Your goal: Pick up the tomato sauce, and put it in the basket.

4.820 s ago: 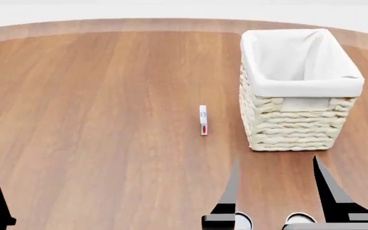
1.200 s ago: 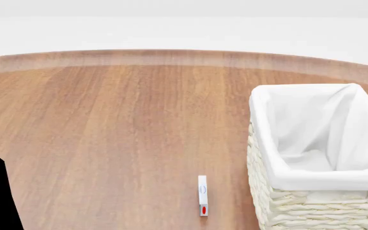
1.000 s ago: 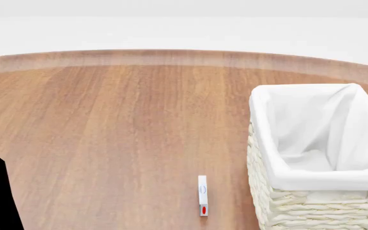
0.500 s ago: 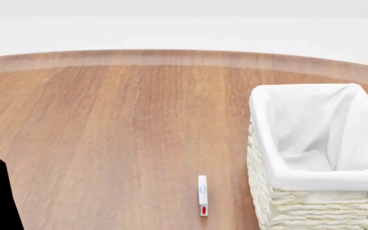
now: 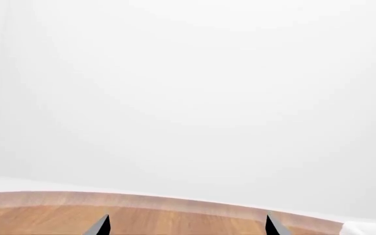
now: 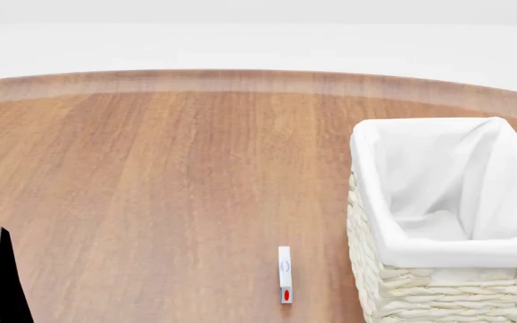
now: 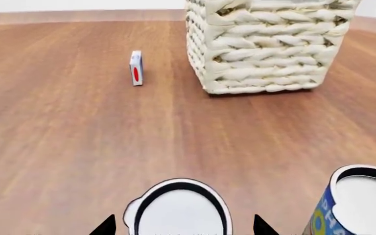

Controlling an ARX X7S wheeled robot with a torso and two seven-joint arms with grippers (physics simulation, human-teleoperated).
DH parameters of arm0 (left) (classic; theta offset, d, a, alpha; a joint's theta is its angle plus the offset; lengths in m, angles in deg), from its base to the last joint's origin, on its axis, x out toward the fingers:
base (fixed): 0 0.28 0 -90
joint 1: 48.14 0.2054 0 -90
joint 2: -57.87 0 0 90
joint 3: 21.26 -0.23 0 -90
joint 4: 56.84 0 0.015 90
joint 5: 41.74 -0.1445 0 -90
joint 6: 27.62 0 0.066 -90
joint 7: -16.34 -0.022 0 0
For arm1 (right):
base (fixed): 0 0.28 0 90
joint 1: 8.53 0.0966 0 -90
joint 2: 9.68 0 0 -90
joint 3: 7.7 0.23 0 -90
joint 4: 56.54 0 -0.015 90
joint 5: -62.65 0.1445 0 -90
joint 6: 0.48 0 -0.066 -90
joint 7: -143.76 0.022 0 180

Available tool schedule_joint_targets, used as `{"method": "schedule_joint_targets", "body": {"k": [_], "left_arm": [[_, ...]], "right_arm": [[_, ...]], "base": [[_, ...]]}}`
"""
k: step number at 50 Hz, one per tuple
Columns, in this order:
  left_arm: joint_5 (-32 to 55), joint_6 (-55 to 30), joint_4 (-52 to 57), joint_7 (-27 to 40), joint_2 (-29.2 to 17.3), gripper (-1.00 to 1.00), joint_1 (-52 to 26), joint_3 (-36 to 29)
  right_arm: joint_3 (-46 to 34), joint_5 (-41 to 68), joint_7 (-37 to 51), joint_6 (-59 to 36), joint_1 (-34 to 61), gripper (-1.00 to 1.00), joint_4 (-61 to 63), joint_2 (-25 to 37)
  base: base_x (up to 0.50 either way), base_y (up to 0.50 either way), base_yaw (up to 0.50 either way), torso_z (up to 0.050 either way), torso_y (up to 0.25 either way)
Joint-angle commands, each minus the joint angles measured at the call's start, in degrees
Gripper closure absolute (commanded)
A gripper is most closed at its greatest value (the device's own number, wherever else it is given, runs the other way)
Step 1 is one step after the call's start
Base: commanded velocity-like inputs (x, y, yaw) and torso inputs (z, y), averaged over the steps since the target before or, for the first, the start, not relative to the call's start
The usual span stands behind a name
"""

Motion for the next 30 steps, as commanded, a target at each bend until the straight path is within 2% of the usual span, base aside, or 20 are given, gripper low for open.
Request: {"method": "schedule_joint_targets", "body": {"k": [1, 15, 30], "left_arm": [[-0.01, 0.54, -0.35, -0.03, -0.12, -1.0, 0.26, -0.22], [0.15, 0.75, -0.3, 0.09, -0.31, -1.0, 0.27, -0.57], [0.2, 1.49, -0.49, 0.05, -0.51, -1.0, 0.74, -0.74]], "right_arm": [[-0.37, 1.12, -0.48, -0.1, 1.62, -1.0, -2.37, -0.12], [-1.39, 2.57, -2.75, 1.71, 4.45, -1.0, -8.7, -0.86], [-2.04, 3.15, -3.18, 1.24, 5.43, -1.0, -9.76, -0.75]], "base": [[0.0, 0.0, 0.0, 0.0, 0.0], [0.0, 0.0, 0.0, 0.0, 0.0], [0.0, 0.0, 0.0, 0.0, 0.0]]}}
